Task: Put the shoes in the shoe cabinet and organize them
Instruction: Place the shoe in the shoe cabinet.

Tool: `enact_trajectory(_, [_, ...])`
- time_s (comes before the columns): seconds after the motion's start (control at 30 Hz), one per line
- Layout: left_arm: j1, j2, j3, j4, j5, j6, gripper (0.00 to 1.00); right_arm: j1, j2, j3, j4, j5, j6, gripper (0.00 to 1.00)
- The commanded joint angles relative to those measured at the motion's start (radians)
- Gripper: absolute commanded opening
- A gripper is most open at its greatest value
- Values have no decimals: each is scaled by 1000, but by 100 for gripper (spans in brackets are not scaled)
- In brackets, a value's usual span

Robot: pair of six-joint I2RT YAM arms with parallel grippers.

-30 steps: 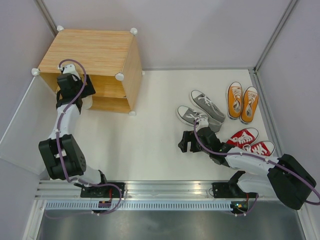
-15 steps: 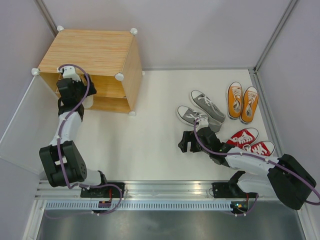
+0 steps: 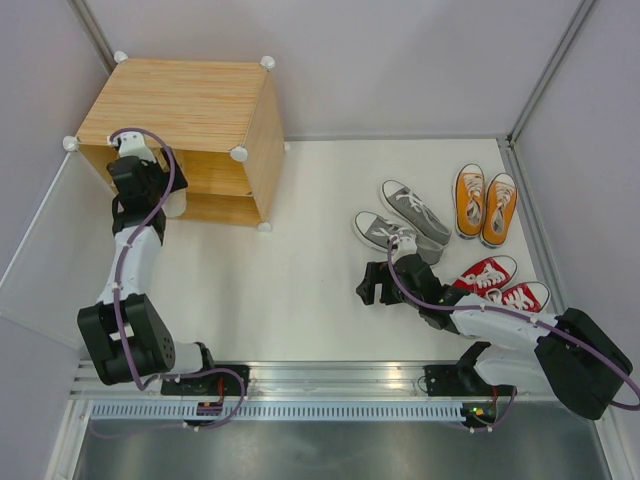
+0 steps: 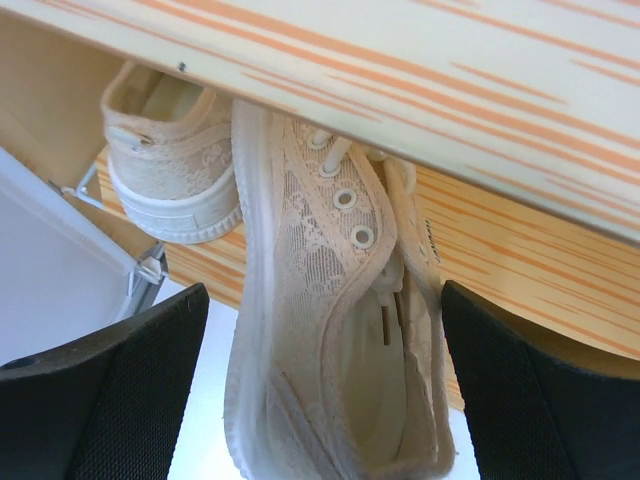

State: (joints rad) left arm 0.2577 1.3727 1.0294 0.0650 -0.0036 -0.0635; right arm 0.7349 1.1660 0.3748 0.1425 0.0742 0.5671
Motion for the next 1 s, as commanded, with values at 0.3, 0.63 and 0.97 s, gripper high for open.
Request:
enact_trajectory(0.3, [0, -155, -54, 16, 94, -6, 100, -5, -8, 26, 35, -33, -12, 93])
enact_trajectory(0.63, [-14, -193, -115, -22, 126, 40, 100, -3, -8, 23, 37, -47, -9, 92])
enact_trajectory(0.97, [-113, -164, -147, 9, -24, 172, 100, -3, -20, 18, 35, -48, -9, 92])
